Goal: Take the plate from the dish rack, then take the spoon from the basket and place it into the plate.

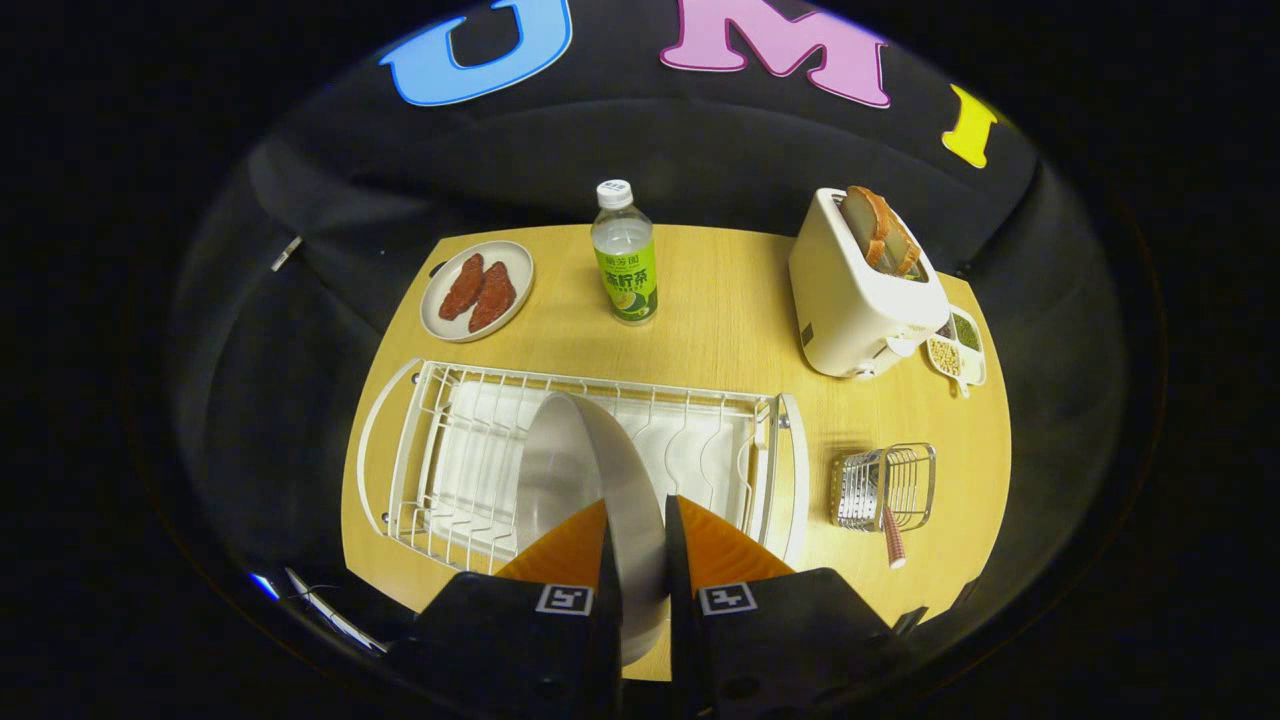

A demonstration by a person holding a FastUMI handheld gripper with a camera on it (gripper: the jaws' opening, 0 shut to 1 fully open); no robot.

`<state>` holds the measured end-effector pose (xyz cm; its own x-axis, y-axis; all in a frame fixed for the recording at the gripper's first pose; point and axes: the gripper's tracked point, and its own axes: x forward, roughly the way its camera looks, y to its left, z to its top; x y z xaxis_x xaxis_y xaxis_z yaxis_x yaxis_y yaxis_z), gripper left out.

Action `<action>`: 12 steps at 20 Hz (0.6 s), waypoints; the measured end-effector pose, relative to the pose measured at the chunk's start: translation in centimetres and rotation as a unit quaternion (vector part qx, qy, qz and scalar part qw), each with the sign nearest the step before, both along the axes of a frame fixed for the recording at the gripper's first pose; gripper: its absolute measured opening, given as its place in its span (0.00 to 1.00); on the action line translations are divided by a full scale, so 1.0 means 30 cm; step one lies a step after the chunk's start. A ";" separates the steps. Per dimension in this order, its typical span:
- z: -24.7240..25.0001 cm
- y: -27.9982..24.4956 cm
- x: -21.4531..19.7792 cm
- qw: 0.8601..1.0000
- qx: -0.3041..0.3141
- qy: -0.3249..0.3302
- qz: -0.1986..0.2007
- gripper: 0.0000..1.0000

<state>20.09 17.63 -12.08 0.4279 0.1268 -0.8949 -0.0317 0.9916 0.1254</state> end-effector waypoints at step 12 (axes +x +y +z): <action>0.158 -0.375 -0.388 0.986 0.161 -0.053 0.001 0.24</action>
